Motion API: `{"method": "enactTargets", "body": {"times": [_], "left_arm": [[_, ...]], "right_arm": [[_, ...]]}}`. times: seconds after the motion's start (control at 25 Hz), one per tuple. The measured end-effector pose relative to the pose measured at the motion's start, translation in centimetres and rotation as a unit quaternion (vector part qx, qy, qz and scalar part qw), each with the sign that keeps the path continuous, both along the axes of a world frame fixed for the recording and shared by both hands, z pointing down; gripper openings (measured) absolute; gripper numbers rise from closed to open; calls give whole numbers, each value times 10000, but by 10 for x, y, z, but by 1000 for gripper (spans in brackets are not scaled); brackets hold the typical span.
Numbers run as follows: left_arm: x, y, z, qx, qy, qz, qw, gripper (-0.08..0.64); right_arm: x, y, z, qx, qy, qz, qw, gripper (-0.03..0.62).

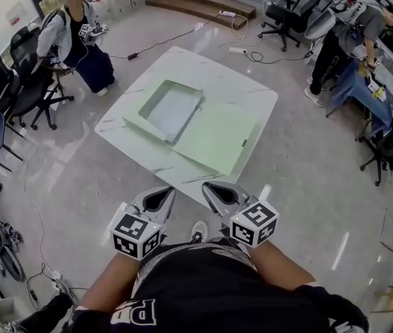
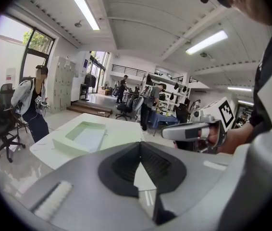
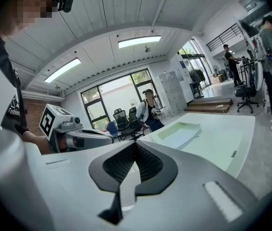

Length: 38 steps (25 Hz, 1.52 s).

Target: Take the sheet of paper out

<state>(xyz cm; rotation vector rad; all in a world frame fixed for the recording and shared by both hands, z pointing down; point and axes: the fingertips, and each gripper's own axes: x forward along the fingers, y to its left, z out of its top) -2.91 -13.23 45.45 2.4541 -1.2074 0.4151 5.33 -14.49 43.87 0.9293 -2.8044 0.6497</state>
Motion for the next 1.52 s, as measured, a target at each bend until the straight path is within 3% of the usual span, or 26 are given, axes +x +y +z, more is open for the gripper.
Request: {"method": "enactTargets", "body": {"times": [0.52,0.84,1.12,1.52], "left_arm": [[14,-44,13,-154,-111,223,9996,57],[18,-72,15,-115,-92,730,9972,57],[-6,-111,14,-106,-123,1157,9932,57],[-25,-163,10,-57,-12,1953,9807,57]], "right_arm": [[29,-43,15,-123,-45,400,9991,-6],[31,-65,16,-108,-7,859,9962,-6],[19,-97,15,-100,81,1438,9895,-6],[-3,-132,16,-148,315,2207,9747,-6]]}}
